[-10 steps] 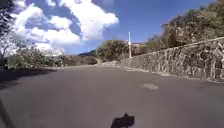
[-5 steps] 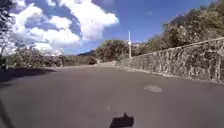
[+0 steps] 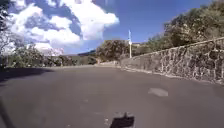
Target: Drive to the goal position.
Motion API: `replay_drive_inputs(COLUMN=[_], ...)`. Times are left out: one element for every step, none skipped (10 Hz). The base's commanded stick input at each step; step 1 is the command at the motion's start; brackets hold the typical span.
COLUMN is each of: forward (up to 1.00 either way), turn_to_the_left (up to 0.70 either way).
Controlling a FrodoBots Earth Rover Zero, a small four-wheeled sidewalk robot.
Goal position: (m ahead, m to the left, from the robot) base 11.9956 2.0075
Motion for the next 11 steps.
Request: replay_drive_inputs(forward=[0.50,0.50,0.50,0.50,0.50,0.50,0.50,0.50,0.50,0.50,0.50], turn_to_the_left=[0.00,0.00,0.00,0.00,0.00,0.00,0.00,0.00,0.00,0.00,0.00])
